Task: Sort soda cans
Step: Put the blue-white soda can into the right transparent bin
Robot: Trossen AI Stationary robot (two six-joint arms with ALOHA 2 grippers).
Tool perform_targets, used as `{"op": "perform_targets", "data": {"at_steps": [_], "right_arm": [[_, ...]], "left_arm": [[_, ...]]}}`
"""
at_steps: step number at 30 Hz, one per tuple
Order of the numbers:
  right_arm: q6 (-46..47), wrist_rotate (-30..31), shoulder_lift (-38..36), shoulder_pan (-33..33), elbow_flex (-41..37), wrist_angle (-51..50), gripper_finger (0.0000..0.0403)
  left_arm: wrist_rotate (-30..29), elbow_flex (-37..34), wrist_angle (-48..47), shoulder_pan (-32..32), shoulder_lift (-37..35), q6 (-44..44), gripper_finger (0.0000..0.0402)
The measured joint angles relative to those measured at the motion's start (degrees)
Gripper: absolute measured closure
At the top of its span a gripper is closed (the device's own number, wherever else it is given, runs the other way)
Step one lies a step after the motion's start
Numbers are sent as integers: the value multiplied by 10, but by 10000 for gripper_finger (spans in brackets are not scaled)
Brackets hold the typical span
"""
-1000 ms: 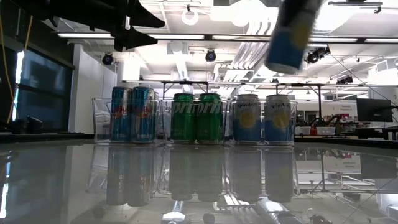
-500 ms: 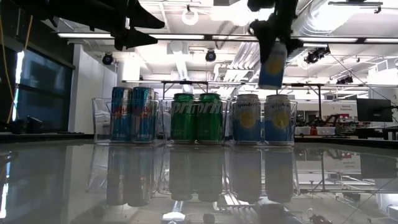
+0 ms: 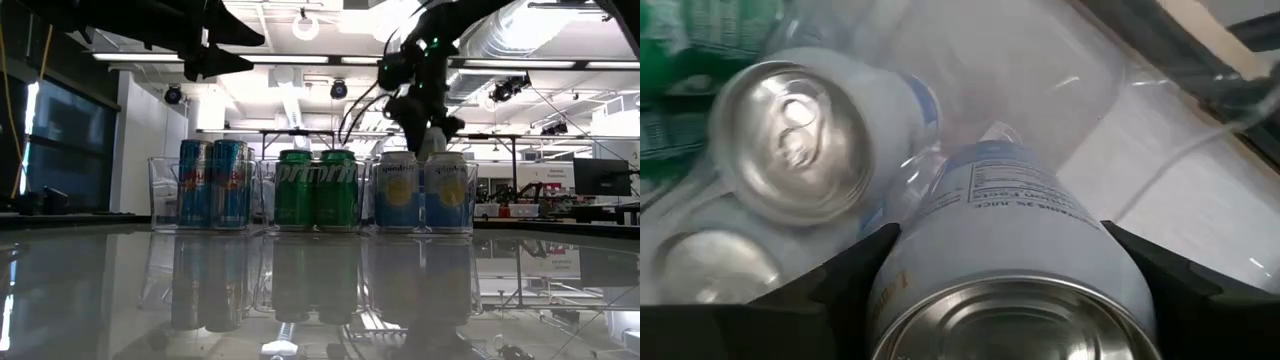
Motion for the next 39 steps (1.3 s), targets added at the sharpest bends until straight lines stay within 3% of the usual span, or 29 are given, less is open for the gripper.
{"op": "perform_targets", "data": {"at_steps": [17,28,39], "right_arm": [[-44,-27,36,-10,-1,17,121],[-44,-28,36,-9,-90,69,102],[-67,-59,36,-11,-92,90,98]], "left_arm": [[0,0,3,0,0,0,69],[0,0,4,0,0,0,69],[0,0,4,0,0,0,69]]}}
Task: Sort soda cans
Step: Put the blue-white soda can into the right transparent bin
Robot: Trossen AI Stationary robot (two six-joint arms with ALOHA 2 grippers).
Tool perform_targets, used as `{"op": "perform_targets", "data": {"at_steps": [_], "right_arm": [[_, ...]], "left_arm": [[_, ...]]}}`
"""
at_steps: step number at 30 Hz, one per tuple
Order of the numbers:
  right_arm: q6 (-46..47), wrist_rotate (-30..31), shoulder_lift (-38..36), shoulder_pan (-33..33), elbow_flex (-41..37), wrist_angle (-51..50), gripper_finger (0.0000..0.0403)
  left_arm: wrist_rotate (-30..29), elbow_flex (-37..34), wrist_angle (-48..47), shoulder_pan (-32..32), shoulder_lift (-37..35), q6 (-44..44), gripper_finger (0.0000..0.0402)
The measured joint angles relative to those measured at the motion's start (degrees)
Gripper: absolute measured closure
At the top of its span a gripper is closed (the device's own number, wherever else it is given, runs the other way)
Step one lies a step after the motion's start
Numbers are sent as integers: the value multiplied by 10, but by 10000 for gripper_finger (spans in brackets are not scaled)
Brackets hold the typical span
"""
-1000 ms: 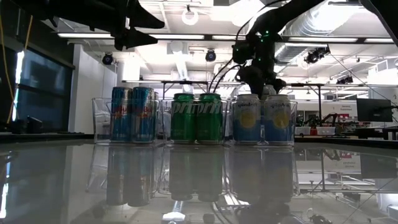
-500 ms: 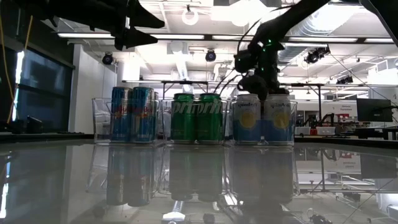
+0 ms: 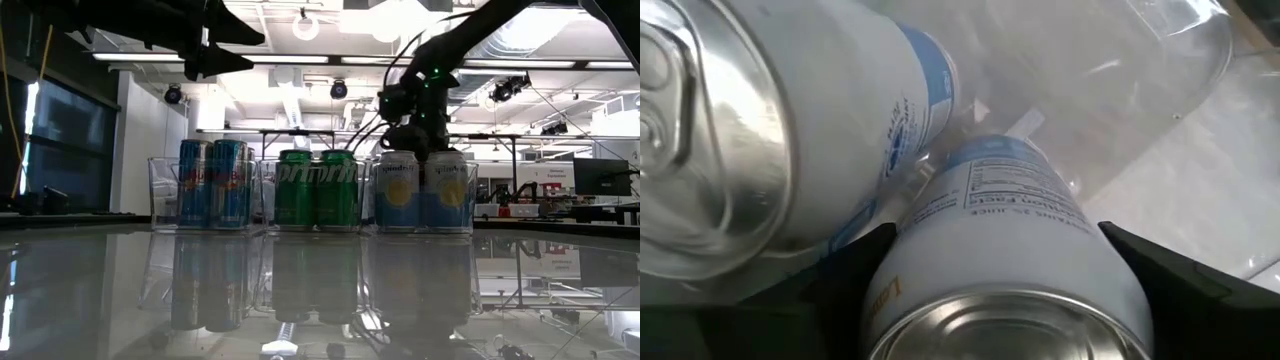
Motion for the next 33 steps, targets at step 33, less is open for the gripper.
{"op": "perform_targets", "data": {"at_steps": [33], "right_arm": [[-22,-21,-3,0,23,-50,97]], "left_arm": [[0,0,0,0,0,-1,69]]}}
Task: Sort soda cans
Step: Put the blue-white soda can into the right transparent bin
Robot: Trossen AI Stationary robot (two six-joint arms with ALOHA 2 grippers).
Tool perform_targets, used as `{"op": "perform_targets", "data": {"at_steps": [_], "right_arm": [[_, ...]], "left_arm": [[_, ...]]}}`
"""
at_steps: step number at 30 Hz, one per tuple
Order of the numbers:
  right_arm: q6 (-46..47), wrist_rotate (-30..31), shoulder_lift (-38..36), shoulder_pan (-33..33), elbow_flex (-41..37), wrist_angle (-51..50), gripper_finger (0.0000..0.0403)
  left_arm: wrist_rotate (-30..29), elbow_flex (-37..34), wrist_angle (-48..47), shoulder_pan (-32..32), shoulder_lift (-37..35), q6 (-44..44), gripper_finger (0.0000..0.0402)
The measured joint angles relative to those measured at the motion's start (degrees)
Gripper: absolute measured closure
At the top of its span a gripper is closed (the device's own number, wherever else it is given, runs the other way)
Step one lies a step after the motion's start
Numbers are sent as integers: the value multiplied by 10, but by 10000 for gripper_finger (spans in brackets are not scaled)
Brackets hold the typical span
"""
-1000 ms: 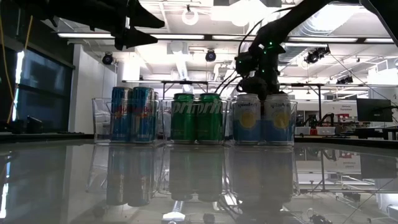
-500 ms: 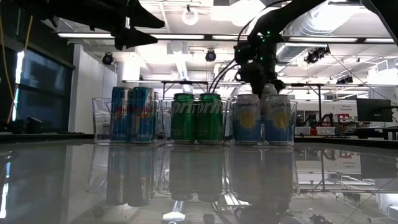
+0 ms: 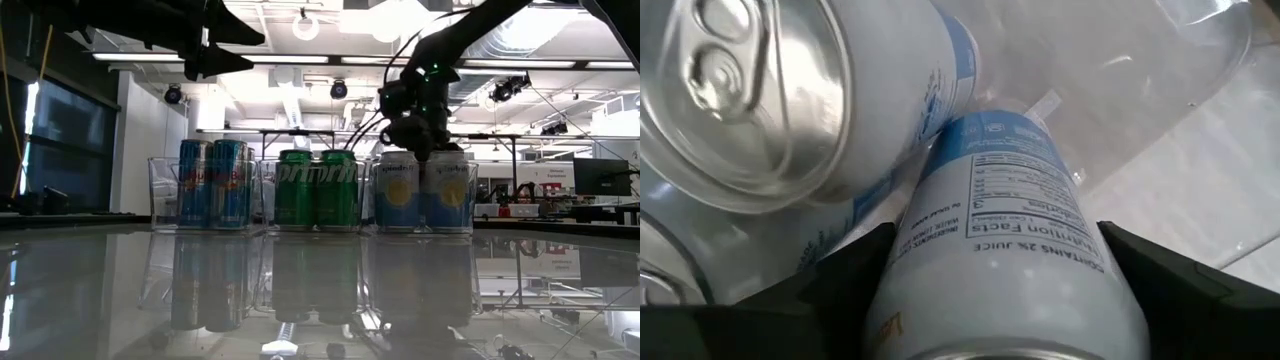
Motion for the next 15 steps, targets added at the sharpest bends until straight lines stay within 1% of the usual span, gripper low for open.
{"op": "perform_targets", "data": {"at_steps": [7,15], "right_arm": [[-3,-16,0,0,-4,2,92],[4,-43,0,2,-4,-4,33]], "left_arm": [[0,0,0,0,0,0,69],[0,0,-1,0,0,0,69]]}}
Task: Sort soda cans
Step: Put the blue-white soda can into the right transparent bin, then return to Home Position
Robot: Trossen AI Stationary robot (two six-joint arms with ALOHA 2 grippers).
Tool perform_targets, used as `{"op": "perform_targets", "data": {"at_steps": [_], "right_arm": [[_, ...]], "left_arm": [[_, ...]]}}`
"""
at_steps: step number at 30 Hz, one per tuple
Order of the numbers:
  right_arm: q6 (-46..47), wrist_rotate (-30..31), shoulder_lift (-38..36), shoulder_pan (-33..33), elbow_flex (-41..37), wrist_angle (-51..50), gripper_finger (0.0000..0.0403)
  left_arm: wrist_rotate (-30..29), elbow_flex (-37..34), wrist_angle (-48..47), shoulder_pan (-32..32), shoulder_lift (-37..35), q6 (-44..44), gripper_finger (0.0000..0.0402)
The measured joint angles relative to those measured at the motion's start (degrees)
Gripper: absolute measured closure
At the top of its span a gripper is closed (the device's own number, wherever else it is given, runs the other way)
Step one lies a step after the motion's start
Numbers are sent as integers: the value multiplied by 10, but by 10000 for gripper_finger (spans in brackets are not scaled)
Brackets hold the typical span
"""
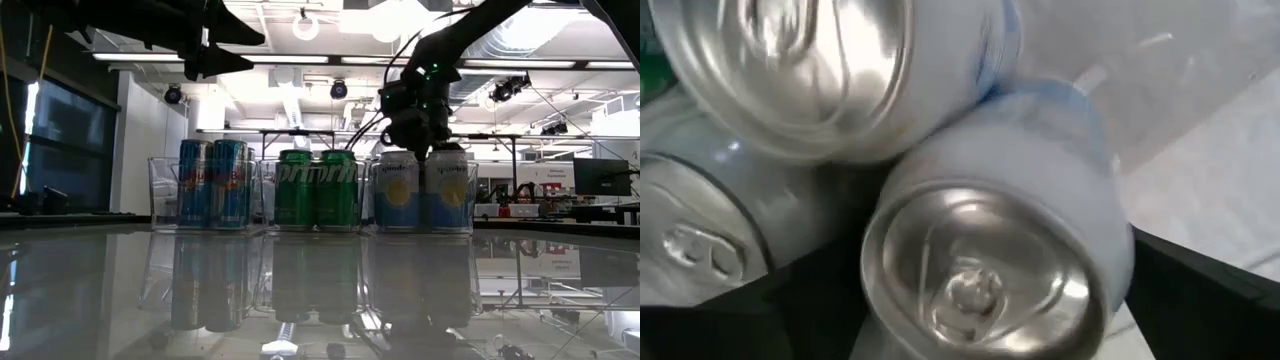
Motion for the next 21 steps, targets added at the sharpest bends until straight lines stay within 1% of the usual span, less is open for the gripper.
{"op": "perform_targets", "data": {"at_steps": [4,9,11,14,16,19,21], "right_arm": [[2,-3,0,0,21,-18,20],[-43,4,-2,0,81,-75,18],[-73,6,-16,1,96,-87,18],[-121,6,-62,8,96,-89,18],[-137,20,-102,10,85,-103,18],[-120,70,-181,11,53,-95,18],[-112,80,-251,12,11,-52,18]], "left_arm": [[0,0,0,0,0,0,69],[0,0,-2,0,0,-11,69],[0,0,-4,0,0,-16,69],[0,0,-19,0,-6,-27,69],[0,0,-36,0,-16,-37,69],[0,0,-60,0,-40,-45,69],[0,0,-77,0,-61,-45,69]]}}
